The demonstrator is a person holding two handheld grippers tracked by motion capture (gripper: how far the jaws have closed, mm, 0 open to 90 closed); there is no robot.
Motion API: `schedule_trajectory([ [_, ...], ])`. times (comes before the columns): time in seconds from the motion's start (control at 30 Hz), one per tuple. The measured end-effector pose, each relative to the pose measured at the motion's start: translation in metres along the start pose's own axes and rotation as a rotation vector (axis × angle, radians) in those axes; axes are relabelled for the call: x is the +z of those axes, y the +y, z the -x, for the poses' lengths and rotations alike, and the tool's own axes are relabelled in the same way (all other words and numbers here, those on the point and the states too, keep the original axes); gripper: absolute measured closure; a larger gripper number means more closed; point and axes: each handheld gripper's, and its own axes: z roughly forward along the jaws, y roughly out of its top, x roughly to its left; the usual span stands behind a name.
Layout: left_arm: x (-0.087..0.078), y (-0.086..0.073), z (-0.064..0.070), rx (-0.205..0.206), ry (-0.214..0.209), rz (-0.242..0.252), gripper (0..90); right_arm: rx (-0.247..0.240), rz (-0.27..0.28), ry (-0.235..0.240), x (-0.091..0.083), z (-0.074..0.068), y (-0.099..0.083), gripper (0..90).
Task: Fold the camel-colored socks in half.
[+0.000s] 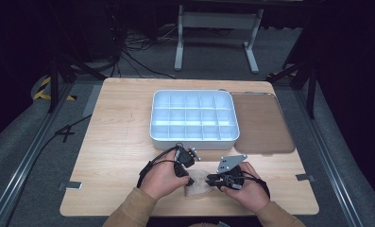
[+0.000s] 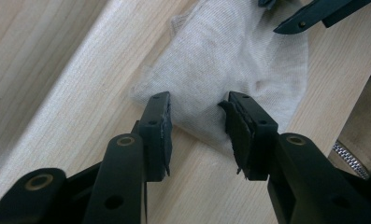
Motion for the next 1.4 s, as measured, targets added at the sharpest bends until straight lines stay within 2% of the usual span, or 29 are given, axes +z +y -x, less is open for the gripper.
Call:
schedule_trajectory([
  [0.23,0.002,0.000,-0.002,-0.006,-0.008,-0.017,61.1,0.021,-0.022,0.011,0.004,0.004,-0.006,78.8],
  [0.3,0.002,-0.001,-0.002,-0.006,-0.013,-0.016,61.0,0.045,-0.003,0.030,0.005,0.008,-0.009,78.9],
  [0.43,0.001,-0.002,-0.002,-0.012,-0.013,-0.016,60.8,0.058,0.021,0.051,0.006,0.012,-0.013,79.1],
  [0.73,-0.005,-0.004,-0.003,-0.012,-0.025,0.001,59.0,0.042,0.018,0.040,0.006,0.010,-0.013,79.1],
  [0.83,-0.012,-0.007,-0.003,-0.015,-0.059,0.031,58.6,0.045,0.014,0.040,0.004,0.010,-0.012,79.1],
  [0.97,-0.020,-0.013,-0.005,-0.030,-0.041,0.040,58.5,0.041,0.033,0.035,0.001,0.007,-0.008,79.6],
  [1.23,-0.029,-0.022,-0.012,-0.051,-0.040,0.053,60.4,0.015,0.059,0.032,-0.004,0.001,-0.001,79.5],
  [1.4,-0.031,-0.029,-0.013,-0.027,-0.044,0.051,61.0,0.001,0.074,0.041,-0.004,-0.005,0.005,79.4],
])
